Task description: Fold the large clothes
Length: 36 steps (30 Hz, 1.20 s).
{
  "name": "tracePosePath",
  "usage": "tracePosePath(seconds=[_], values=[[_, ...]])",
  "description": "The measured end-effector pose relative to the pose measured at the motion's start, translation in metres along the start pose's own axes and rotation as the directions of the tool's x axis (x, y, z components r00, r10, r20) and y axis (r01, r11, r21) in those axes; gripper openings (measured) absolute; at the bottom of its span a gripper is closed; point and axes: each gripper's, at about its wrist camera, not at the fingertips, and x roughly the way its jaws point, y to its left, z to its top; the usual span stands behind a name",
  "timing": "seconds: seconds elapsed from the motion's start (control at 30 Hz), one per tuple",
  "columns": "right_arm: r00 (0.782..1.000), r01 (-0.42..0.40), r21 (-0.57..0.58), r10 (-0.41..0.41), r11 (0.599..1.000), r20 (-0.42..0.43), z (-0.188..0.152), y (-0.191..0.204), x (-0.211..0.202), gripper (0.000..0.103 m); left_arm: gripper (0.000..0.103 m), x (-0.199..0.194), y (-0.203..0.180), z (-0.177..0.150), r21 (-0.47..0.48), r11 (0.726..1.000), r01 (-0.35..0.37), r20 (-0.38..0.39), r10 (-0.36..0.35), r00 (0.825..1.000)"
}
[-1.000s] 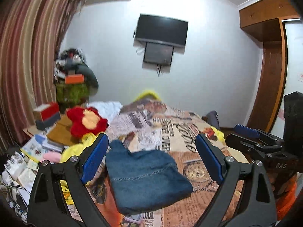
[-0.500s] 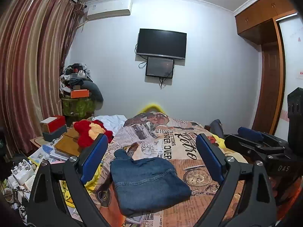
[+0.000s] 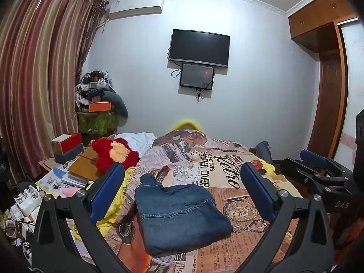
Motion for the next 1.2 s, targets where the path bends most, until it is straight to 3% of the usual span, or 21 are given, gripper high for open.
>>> tracePosePath(seconds=[1.2], values=[[1.0,0.009,0.053,-0.009,0.999,-0.005,0.0,-0.005,0.003,0.103,0.103,0.01,0.001,0.003,0.002,0.999,0.04,-0.028,-0.04,0.999]])
